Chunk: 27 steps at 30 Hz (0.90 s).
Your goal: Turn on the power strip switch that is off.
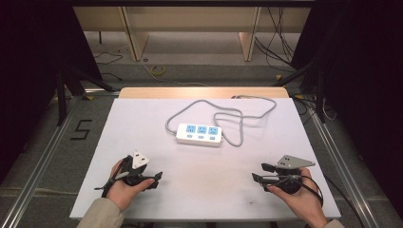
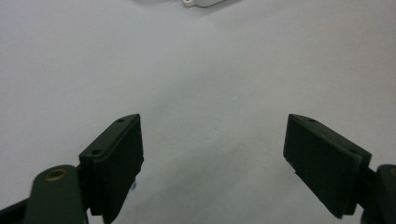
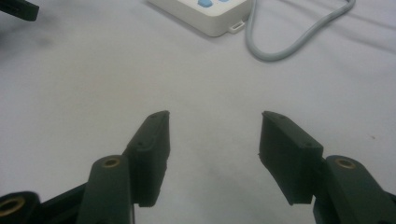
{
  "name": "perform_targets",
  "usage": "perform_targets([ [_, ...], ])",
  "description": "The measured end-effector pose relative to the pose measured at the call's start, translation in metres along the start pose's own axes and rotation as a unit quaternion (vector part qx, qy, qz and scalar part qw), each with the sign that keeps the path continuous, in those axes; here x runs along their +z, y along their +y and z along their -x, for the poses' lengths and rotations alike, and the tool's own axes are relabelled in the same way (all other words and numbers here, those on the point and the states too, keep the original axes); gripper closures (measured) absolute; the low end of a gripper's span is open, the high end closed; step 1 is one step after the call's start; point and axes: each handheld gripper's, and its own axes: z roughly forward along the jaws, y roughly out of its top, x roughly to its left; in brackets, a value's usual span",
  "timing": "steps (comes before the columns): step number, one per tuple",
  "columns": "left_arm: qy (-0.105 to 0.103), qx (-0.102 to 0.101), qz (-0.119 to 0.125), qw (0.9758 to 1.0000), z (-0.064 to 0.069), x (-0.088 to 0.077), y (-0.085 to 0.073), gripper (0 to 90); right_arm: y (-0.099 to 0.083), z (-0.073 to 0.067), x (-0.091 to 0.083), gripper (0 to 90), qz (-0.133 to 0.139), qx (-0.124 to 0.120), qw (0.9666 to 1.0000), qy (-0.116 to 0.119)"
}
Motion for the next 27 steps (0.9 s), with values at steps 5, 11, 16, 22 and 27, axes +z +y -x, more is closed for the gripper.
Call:
perform_targets([
  [5,0.000,0.000,-0.002,1.0000,0.001,0.000,0.000,19.8,0.004,-0.001,-0.001,48.8,-0.011,-0.007,0.9999,-0.001],
  [11,0.000,-0.002,0.001,1.0000,0.000,0.000,-0.001,19.8,0.007,-0.003,0.000,60.5,-0.027,-0.010,0.9996,-0.005],
  [16,0.004,-0.001,0.001,1.0000,-0.001,0.000,0.000,19.7,0.012,-0.006,-0.001,75.7,-0.040,-0.026,0.9988,-0.004],
  [22,0.003,-0.001,0.000,1.0000,-0.001,0.001,0.000,19.4,0.014,-0.005,-0.001,90.0,-0.051,-0.031,0.9982,-0.009],
  [27,0.005,-0.003,0.004,1.0000,-0.001,0.000,0.000,19.2,0.018,-0.005,-0.002,90.0,-0.061,-0.031,0.9976,-0.012],
])
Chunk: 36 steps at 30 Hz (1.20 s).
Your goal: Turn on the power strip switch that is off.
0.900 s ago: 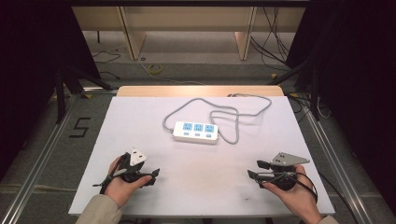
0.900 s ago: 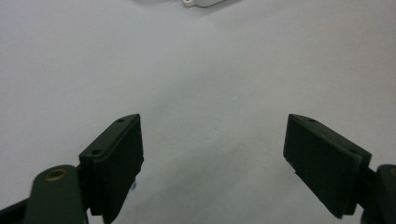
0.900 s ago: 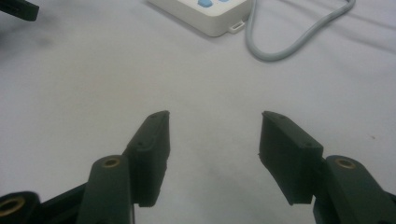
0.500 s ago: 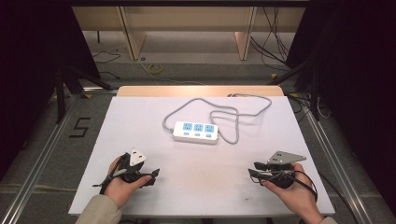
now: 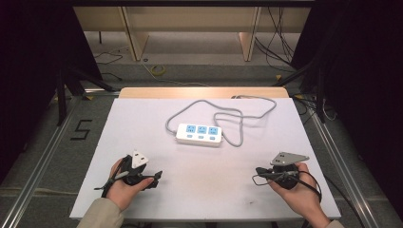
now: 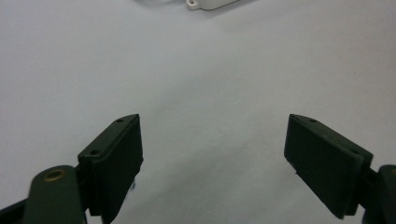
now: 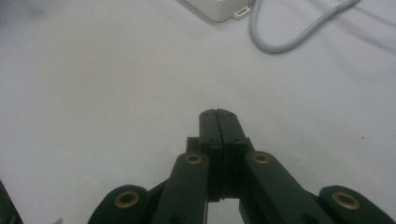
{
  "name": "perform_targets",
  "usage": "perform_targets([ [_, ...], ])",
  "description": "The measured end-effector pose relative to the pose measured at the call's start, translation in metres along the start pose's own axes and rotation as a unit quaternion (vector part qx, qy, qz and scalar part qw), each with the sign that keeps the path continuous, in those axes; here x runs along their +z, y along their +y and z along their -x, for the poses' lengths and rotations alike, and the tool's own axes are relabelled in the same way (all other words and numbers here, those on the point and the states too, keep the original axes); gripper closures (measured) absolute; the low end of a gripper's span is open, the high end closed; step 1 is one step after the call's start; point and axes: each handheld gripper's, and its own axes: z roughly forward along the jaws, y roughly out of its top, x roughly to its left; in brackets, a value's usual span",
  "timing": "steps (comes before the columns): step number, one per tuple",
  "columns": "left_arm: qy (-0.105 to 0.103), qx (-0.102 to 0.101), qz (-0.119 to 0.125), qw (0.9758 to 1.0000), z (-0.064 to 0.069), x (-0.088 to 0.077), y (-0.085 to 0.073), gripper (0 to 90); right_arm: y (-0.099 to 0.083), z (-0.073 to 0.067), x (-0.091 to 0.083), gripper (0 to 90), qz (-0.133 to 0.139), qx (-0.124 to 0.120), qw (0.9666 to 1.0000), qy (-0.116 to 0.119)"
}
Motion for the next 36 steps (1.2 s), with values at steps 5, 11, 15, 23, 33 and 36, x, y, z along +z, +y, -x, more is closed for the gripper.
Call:
perform_targets([
  [5,0.000,-0.001,-0.001,1.0000,0.000,0.000,0.000,19.2,0.003,0.000,0.000,90.0,-0.013,0.004,0.9999,0.004],
  [11,-0.002,-0.001,-0.001,1.0000,0.001,0.000,0.000,19.1,0.011,0.001,0.001,90.0,-0.025,0.006,0.9997,0.005],
  [15,-0.002,-0.002,-0.001,1.0000,0.001,0.000,0.000,19.0,0.016,0.000,0.004,90.0,-0.032,0.003,0.9994,0.008],
  [23,0.001,-0.007,0.007,1.0000,0.001,-0.001,0.002,19.2,0.026,-0.001,0.008,90.0,-0.043,0.001,0.9990,0.014],
  [33,0.000,-0.007,0.005,1.0000,0.001,-0.001,0.002,19.1,0.033,-0.001,0.010,90.0,-0.052,0.000,0.9986,0.013],
  [36,0.001,-0.007,0.005,1.0000,0.001,-0.001,0.002,19.1,0.035,-0.001,0.011,90.0,-0.054,-0.001,0.9985,0.012],
])
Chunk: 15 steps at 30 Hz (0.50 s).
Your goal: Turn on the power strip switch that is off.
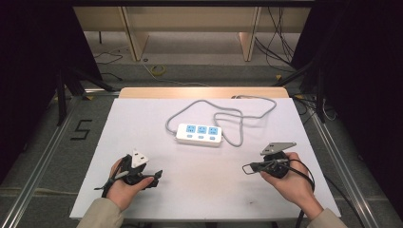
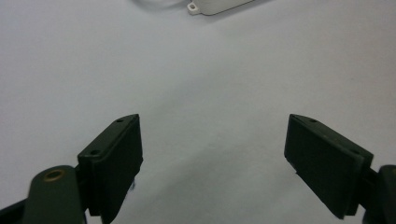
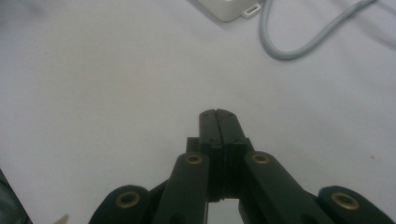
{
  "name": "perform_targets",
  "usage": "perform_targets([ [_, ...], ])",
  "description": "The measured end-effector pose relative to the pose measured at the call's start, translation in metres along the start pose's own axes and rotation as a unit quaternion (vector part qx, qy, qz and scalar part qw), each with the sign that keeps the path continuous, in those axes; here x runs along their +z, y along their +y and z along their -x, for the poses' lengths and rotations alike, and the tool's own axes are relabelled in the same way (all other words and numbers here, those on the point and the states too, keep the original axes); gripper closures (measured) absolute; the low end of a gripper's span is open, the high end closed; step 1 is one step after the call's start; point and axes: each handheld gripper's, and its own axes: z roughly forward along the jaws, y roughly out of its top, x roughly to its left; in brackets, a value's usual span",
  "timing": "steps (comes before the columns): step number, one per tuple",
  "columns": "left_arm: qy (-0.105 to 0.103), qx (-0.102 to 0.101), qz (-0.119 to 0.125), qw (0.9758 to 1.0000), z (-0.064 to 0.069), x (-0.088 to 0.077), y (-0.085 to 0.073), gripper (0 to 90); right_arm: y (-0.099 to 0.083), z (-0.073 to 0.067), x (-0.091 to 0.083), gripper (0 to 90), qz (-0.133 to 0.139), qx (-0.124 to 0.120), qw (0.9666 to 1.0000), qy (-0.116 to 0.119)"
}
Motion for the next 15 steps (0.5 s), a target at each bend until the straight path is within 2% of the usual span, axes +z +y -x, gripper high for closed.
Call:
perform_targets([
  [15,-0.002,0.003,-0.003,1.0000,0.0004,0.0002,0.0002,19.1,0.0109,0.0008,0.0047,90.0,-0.014,0.004,0.9999,0.001],
])
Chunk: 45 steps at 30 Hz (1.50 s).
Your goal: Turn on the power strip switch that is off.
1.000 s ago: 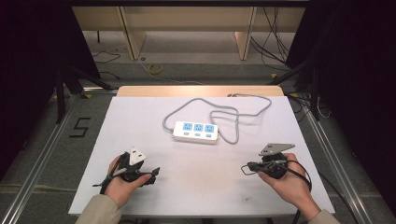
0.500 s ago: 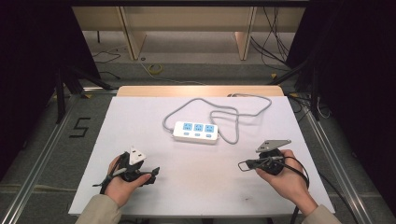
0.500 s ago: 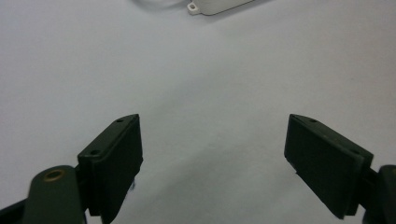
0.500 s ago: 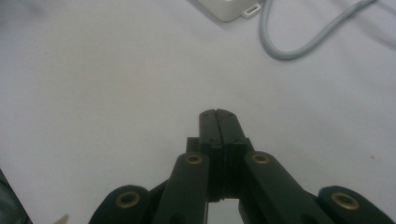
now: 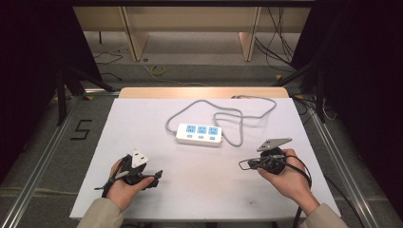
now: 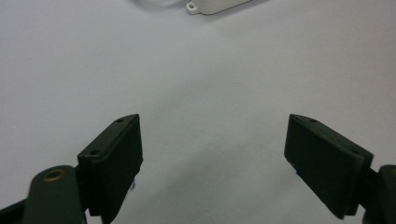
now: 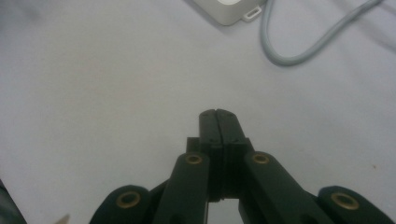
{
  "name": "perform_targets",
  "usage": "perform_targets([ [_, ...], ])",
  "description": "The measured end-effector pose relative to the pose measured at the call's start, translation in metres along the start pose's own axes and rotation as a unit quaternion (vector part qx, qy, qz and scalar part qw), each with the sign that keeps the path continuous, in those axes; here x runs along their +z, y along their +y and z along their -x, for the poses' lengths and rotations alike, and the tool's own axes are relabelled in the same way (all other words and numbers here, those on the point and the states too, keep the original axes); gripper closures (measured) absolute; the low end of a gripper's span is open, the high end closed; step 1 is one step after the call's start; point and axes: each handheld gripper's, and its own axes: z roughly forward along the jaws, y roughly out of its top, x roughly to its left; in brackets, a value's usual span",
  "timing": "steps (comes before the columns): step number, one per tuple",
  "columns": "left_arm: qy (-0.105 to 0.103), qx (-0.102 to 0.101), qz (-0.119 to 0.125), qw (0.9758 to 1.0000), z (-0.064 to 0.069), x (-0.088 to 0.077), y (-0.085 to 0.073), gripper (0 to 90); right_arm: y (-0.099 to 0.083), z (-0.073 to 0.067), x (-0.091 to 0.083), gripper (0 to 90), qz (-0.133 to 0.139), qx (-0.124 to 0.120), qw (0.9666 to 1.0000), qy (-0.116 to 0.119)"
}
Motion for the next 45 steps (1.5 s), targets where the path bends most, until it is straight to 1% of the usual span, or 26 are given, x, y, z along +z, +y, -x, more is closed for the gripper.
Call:
perform_targets([
  [1,-0.001,0.000,0.000,1.0000,0.000,0.000,0.000,19.0,0.001,0.000,0.000,90.0,-0.004,0.005,1.0000,0.001],
  [3,0.000,0.000,0.000,1.0000,0.000,0.000,0.000,19.0,0.002,0.000,0.001,90.0,-0.003,0.002,1.0000,0.002],
  [7,0.000,0.001,0.000,1.0000,0.001,0.000,0.001,19.0,0.007,0.001,0.000,90.0,-0.017,0.004,0.9998,0.001],
  [12,0.000,-0.002,0.002,1.0000,0.001,0.000,0.001,19.0,0.013,0.002,0.000,90.0,-0.025,0.002,0.9997,0.000],
  [13,0.001,-0.002,0.003,1.0000,0.001,0.000,0.001,19.0,0.015,0.002,0.000,90.0,-0.031,-0.001,0.9995,0.003],
  [17,0.001,-0.002,0.003,1.0000,0.001,0.000,0.001,18.9,0.017,0.003,0.001,90.0,-0.038,0.002,0.9993,0.002],
  [18,0.001,-0.002,0.003,1.0000,0.001,0.000,0.001,18.9,0.019,0.004,0.001,90.0,-0.041,-0.002,0.9991,0.003],
  [26,0.001,-0.001,0.003,1.0000,0.001,0.000,0.001,18.9,0.026,0.005,0.003,90.0,-0.062,0.001,0.9981,0.007],
  [31,0.001,-0.001,0.003,1.0000,0.001,-0.001,0.002,18.8,0.031,0.005,0.005,90.0,-0.065,0.001,0.9978,0.008],
  [33,0.000,-0.001,0.003,1.0000,0.001,0.000,0.001,18.8,0.034,0.005,0.006,90.0,-0.073,0.001,0.9973,0.008],
  [40,0.001,-0.003,0.004,1.0000,0.001,0.000,0.002,18.7,0.041,0.006,0.009,90.0,-0.084,0.001,0.9964,0.011],
  [45,0.001,-0.004,0.004,1.0000,0.001,0.000,0.002,18.7,0.043,0.006,0.010,90.0,-0.086,0.001,0.9962,0.011],
])
